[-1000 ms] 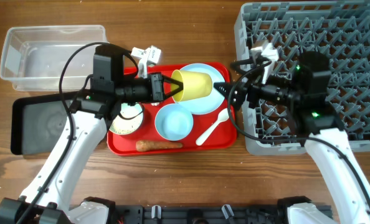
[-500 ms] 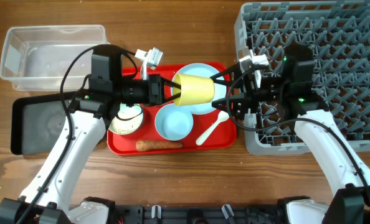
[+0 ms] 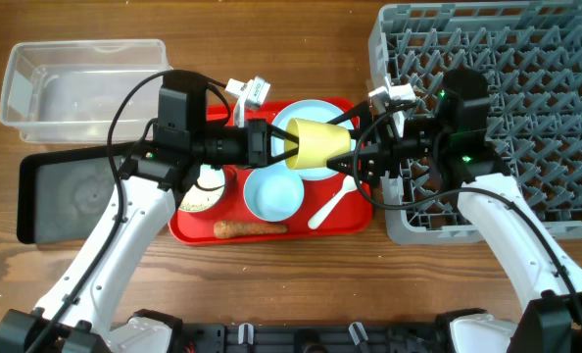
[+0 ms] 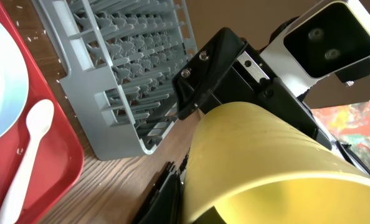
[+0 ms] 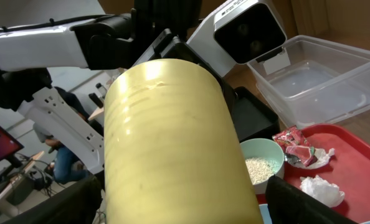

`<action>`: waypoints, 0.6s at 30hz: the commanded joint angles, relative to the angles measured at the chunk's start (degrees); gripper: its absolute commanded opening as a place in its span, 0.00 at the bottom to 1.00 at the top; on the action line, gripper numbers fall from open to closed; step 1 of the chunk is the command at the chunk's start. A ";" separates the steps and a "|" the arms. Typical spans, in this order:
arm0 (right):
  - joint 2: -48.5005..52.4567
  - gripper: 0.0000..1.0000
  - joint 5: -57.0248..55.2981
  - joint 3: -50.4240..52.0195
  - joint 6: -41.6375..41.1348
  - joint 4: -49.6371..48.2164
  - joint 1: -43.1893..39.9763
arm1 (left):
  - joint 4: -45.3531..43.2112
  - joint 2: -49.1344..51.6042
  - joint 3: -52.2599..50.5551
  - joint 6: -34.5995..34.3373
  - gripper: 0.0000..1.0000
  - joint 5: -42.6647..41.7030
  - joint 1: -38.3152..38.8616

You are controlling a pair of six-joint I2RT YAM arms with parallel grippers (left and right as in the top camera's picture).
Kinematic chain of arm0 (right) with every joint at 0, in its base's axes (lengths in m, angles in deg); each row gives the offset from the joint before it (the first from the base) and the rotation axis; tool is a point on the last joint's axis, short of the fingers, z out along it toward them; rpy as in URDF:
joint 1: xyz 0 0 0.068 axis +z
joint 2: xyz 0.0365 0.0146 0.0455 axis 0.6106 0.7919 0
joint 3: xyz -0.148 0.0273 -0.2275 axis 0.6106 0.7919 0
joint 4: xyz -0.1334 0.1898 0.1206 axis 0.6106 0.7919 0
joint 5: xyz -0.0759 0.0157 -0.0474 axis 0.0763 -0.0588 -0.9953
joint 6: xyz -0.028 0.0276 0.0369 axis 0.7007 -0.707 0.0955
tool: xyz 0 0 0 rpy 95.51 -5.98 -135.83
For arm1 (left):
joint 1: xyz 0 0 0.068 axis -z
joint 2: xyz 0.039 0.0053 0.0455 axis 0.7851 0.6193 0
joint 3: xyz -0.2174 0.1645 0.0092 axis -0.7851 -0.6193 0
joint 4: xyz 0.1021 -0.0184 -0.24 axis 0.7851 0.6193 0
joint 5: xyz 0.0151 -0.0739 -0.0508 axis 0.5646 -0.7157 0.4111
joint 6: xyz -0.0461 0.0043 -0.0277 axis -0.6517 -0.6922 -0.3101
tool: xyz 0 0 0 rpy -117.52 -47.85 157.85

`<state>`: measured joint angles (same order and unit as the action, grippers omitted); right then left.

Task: Sort waste into correct bins and load items into the dishwasher rack
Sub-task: 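Hand the yellow cup from the left gripper to the right gripper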

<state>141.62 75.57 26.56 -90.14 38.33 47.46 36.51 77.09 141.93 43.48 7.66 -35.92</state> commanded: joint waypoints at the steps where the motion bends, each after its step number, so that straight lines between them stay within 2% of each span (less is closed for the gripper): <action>1: 0.20 0.84 1.88 -0.85 -1.42 -0.76 0.13 | -0.35 0.44 0.83 -0.57 0.04 0.20 0.22; 7: 0.20 0.76 2.75 -0.85 -2.78 -2.05 0.15 | -0.39 0.44 0.83 -0.61 0.04 0.59 0.22; 14: 0.20 0.75 2.91 -0.85 -2.75 -3.30 1.99 | -2.89 0.44 0.83 -3.04 0.04 0.61 0.22; 18: 0.20 0.70 2.89 -0.85 -4.96 -5.46 2.01 | -3.15 0.44 0.83 -3.15 0.04 0.59 0.22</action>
<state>141.64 75.99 26.56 -93.33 34.17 48.49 33.91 77.09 141.93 41.73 7.61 -35.81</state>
